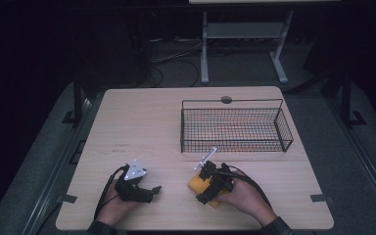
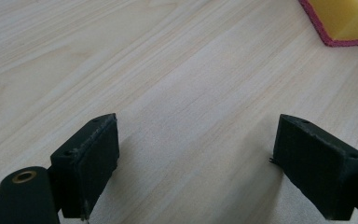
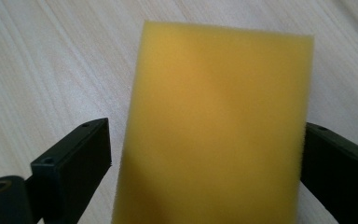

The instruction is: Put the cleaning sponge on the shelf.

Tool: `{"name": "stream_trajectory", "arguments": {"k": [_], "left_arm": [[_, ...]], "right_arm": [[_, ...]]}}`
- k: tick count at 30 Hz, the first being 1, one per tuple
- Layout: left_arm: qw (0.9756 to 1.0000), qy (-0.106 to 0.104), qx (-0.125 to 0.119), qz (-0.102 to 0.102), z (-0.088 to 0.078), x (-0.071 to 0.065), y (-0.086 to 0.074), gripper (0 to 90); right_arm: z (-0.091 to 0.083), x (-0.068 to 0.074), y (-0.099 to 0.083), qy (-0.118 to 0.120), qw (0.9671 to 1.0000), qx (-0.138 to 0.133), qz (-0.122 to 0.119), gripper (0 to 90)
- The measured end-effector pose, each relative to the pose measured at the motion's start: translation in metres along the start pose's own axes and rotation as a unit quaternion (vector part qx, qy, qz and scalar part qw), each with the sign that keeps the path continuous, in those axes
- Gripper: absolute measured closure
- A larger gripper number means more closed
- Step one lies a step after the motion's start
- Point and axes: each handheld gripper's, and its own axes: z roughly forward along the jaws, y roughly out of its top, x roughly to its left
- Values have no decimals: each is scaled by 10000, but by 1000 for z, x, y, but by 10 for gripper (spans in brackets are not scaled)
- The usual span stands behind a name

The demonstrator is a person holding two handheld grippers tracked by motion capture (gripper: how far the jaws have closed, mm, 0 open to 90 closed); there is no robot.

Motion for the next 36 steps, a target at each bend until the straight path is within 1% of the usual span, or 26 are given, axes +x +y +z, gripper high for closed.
{"name": "stream_trajectory", "arguments": {"k": [1,2,3,8,11,20,33,36], "left_arm": [[10000,-1,2,1,0,0,0,136],[10000,-1,2,1,0,0,0,136],[10000,-1,10,2,0,0,0,136],[10000,1,2,0,0,0,0,136],[10000,0,3,0,0,0,0,136],[10000,-1,14,1,0,0,0,136],[10000,0,12,1,0,0,0,136],[10000,-1,13,0,0,0,0,136]], "right_arm": [[1,0,0,8,10000,7,-2,89],[1,0,0,8,10000,7,-2,89],[0,-1,-1,4,10000,-5,6,129],[1,-1,-1,-29,10000,36,-21,165],[0,-2,-2,-30,10000,14,-17,192],[-2,-1,-2,-58,10000,18,-54,202],[-11,-5,-5,-83,9999,22,-85,205],[-13,-7,-6,-96,9999,26,-55,205]]}}
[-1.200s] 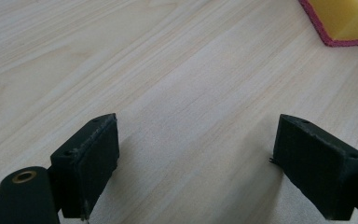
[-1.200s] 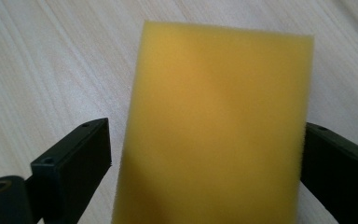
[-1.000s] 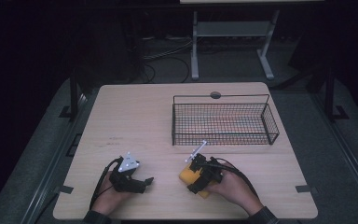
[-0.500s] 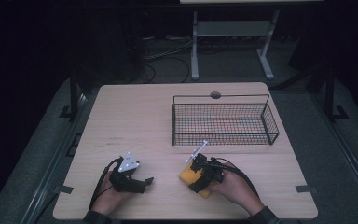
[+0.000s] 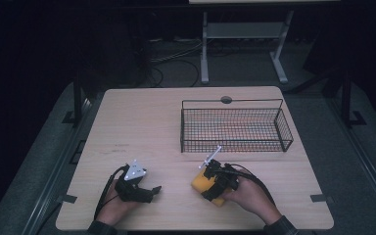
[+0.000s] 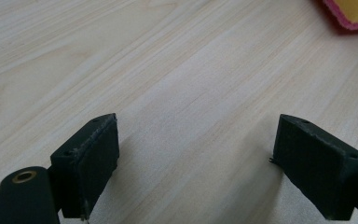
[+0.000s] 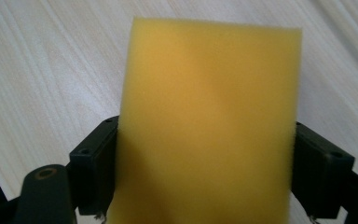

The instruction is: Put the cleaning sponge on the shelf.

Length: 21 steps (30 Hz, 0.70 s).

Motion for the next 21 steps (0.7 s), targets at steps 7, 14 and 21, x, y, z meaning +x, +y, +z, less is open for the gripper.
{"name": "stream_trajectory", "arguments": {"k": [7,14,21], "left_arm": [[10000,1,-9,-1,0,0,0,136],[10000,4,0,8,0,0,0,136],[10000,4,-11,4,0,0,0,136]], "right_arm": [[-10,-9,-5,-54,9999,-49,78,206],[-16,-15,-10,-108,9998,-46,158,207],[-23,-21,-15,-132,9996,-92,243,207]]}}
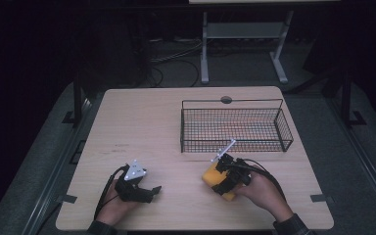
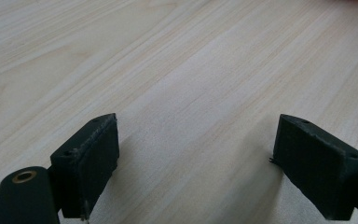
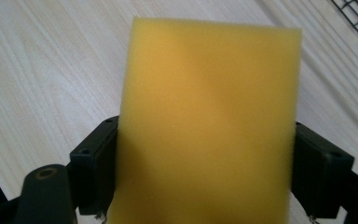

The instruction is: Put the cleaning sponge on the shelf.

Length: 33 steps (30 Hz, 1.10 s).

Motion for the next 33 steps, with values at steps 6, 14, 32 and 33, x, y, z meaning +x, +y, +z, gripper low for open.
{"name": "stream_trajectory", "arguments": {"k": [6,14,32,33], "left_arm": [[10000,-5,0,-9,0,0,0,136],[10000,-4,-1,-12,0,0,0,136],[10000,0,10,1,0,0,0,136],[10000,0,10,1,0,0,0,136]], "right_arm": [[-6,-4,-3,-54,10000,-20,30,208],[-15,-10,-7,-83,9999,-34,75,209],[-41,-26,-16,-148,9993,-220,271,211],[-41,-26,-16,-148,9993,-220,271,211]]}}
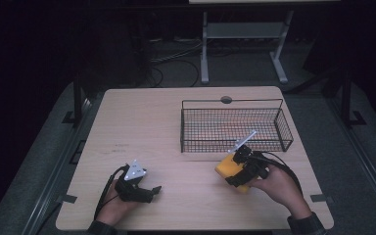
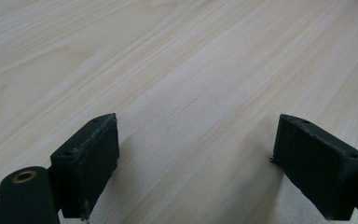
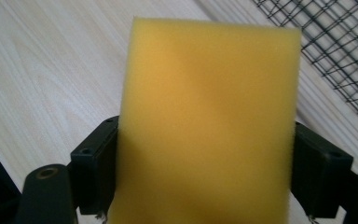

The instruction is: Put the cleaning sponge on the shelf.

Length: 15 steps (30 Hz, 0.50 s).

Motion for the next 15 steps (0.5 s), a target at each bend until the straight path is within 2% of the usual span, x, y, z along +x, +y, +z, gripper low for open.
{"name": "stream_trajectory", "arguments": {"k": [15], "left_arm": [[10000,6,-3,-15,0,0,0,136]], "right_arm": [[-26,-24,-7,-230,9991,-225,285,211]]}}
